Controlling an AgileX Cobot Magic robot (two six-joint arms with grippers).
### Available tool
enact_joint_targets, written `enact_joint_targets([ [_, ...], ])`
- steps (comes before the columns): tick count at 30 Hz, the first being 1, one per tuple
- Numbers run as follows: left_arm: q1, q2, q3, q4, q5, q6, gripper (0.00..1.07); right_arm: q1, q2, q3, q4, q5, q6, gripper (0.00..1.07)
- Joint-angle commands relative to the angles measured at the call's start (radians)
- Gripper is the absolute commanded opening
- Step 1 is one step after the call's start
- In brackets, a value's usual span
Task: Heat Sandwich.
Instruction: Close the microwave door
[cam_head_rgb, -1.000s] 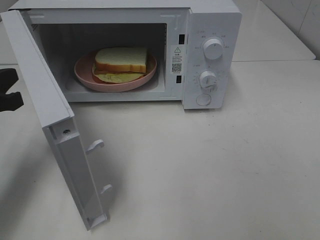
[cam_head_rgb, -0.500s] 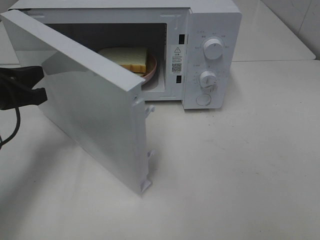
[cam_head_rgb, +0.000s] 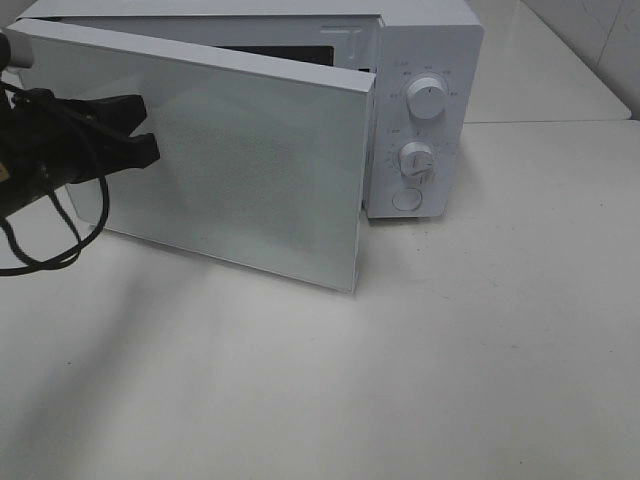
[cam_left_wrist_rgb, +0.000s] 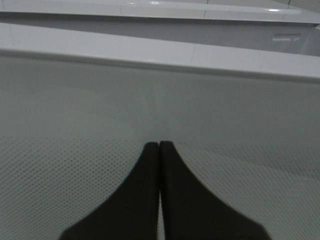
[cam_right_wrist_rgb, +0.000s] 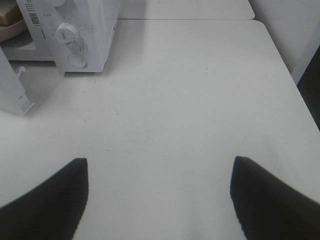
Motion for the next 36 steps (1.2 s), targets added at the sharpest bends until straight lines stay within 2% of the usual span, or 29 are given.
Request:
enact_joint_targets([
  [1, -0.039, 0.024, -0.042, -0.033, 0.002, 0.010, 0.00, -0.007, -0.029, 0.001, -0.001, -0.004, -0.010, 0.75],
  [6, -0.090, 0.058, -0.096, -0.067, 0.026, 0.041, 0.00, -0.007, -0.029, 0.001, -0.001, -0.004, -0.010, 0.75],
  [10, -0.121, 0.084, -0.140, -0.109, 0.044, 0.043, 0.00, -0.007, -0.029, 0.001, -0.001, -0.004, -0.010, 0.75],
  [20, -0.182, 0.159, -0.263, -0.115, 0.103, 0.043, 0.00, -0.007, -0.029, 0.001, -0.001, -0.004, -0.010, 0.75],
  [24, -0.211, 0.202, -0.342, -0.118, 0.158, 0.043, 0.00, -0.007, -0.029, 0.001, -0.001, -0.004, -0.010, 0.75],
  [29, -0.225, 0.250, -0.434, -0.118, 0.232, 0.043, 0.00, -0.007, -0.029, 0.001, -0.001, -0.004, -0.011, 0.75],
  [36, -0.225, 0.290, -0.504, -0.122, 0.275, 0.043, 0.00, -0.007, -0.029, 0.001, -0.001, -0.004, -0.011, 0.75],
])
